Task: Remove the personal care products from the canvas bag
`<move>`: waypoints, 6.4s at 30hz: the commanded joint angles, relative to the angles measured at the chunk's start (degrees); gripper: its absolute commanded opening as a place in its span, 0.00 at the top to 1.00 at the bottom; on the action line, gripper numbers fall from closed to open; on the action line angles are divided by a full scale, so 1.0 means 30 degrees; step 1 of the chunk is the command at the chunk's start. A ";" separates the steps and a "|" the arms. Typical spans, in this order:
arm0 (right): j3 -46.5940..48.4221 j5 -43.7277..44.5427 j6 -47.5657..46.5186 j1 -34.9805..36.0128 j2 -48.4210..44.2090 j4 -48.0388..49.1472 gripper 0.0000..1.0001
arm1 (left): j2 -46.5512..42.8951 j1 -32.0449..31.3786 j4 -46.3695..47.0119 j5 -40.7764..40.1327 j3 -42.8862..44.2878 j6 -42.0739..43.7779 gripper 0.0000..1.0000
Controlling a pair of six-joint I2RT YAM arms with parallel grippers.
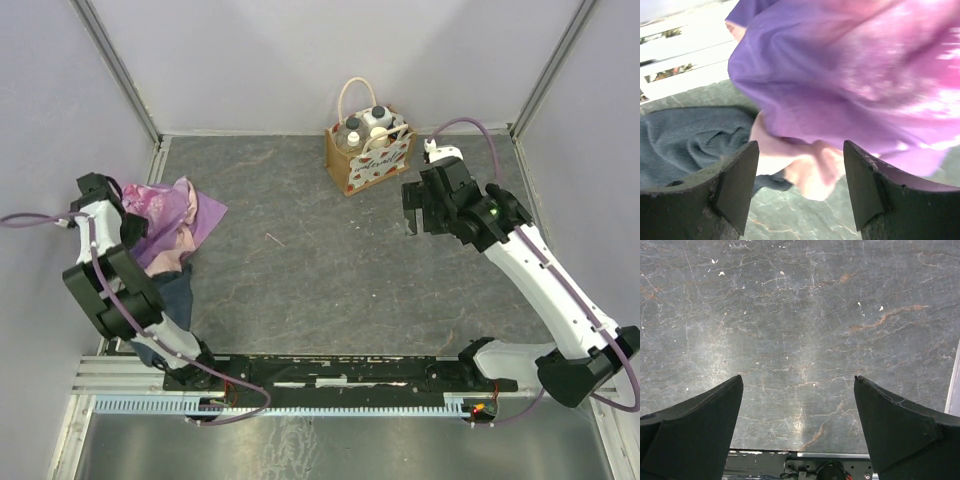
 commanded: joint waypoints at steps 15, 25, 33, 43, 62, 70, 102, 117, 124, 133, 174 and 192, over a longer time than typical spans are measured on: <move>0.4494 0.0262 -0.0785 -0.0715 0.5653 0.1639 0.00 | -0.2869 -1.3775 0.2013 0.3075 0.3313 -0.0888 0.27; 1.1952 -0.4747 0.1046 -0.3430 1.3652 0.3189 0.00 | -0.3039 -1.9426 0.1838 0.3915 0.2289 0.1736 0.25; 1.7092 -0.6551 0.1258 -0.3950 1.6587 0.3654 0.00 | -0.3383 -2.0118 0.2906 0.2548 0.0655 0.2033 0.25; 1.5813 -0.9101 0.5586 -0.7673 1.5545 0.8067 0.00 | 0.4578 -1.8167 0.2756 0.3057 1.0067 0.1760 0.22; 2.1930 -1.4470 1.6558 -1.2385 2.6265 1.5522 0.00 | 1.3056 -1.5044 1.7014 0.8460 1.4263 -0.6745 0.21; 2.3920 -1.4512 1.7526 -1.2040 2.8979 1.6144 0.00 | 1.8743 -1.5158 1.7068 0.9097 2.0863 -0.9490 0.25; 1.6371 -1.9865 1.4618 -0.7395 2.7162 1.6220 0.00 | 2.1209 -1.8490 1.8029 1.2837 2.1736 -0.9768 0.42; 0.4677 -1.8738 0.8209 -0.3653 1.7325 1.0875 0.00 | 0.5083 -1.9771 1.3194 1.0484 0.2196 -0.5541 0.47; -0.1942 -1.4795 0.7190 -0.2621 1.1045 1.0690 0.00 | -0.3023 -2.0200 1.0550 0.8583 -0.4185 -0.2897 0.46; -0.0361 -1.0414 0.3243 -0.2348 0.5358 0.6001 0.00 | -0.8784 -2.0159 0.5153 0.5117 -0.2905 0.0153 0.44; 0.1233 -0.7970 0.4115 0.5274 0.7672 0.3501 0.04 | -1.4459 -2.0678 0.4817 0.5679 -0.4931 0.0688 0.48; 0.0235 -0.6513 0.4349 0.5277 0.6516 0.4099 0.08 | -1.5465 -2.0960 0.2567 0.1107 -0.2641 0.2043 0.50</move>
